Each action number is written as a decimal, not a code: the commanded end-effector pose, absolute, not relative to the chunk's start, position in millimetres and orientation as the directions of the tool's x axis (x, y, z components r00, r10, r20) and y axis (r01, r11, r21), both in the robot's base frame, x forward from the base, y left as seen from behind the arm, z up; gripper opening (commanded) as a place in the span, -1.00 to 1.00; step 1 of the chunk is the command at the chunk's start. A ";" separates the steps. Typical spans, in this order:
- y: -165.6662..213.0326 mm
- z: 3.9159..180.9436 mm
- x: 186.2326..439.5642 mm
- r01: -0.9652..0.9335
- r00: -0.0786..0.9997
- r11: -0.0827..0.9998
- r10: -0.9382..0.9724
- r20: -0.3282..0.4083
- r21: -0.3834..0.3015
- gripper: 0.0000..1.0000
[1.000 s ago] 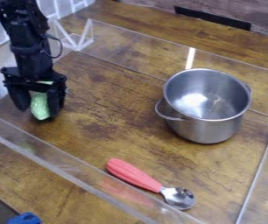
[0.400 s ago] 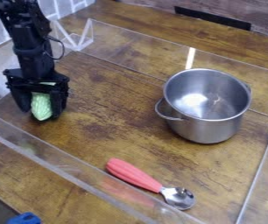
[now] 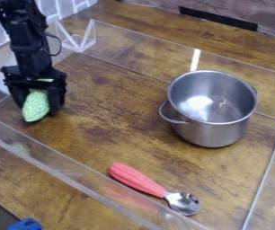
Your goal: Put the green object in the silver pot
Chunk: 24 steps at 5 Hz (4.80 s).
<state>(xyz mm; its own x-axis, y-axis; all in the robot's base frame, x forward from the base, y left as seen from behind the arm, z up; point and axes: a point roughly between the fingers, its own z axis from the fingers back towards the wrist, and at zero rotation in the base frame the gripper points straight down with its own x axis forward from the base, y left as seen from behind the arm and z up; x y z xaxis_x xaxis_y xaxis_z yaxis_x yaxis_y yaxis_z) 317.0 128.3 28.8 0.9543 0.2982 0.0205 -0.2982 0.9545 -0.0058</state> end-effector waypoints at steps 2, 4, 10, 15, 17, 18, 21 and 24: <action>125.5 43.8 339.8 -0.222 0.973 0.975 0.223 0.054 -0.018 -1.00; 139.8 42.3 341.1 -0.201 0.979 0.979 0.202 0.028 -0.045 -1.00; 52.3 164.1 342.5 -0.096 0.986 0.995 0.098 0.134 -0.019 -1.00; -92.4 156.1 397.1 0.291 0.942 0.948 -0.262 0.210 -0.126 -1.00; -112.9 152.6 389.4 0.320 0.934 0.937 -0.288 0.210 -0.141 -1.00; -114.6 150.7 385.4 0.349 0.927 0.926 -0.319 0.195 -0.144 1.00; -84.3 133.9 379.7 0.448 0.891 0.882 -0.427 0.150 -0.148 1.00; -63.7 126.4 382.9 0.413 0.909 0.903 -0.399 0.122 -0.117 1.00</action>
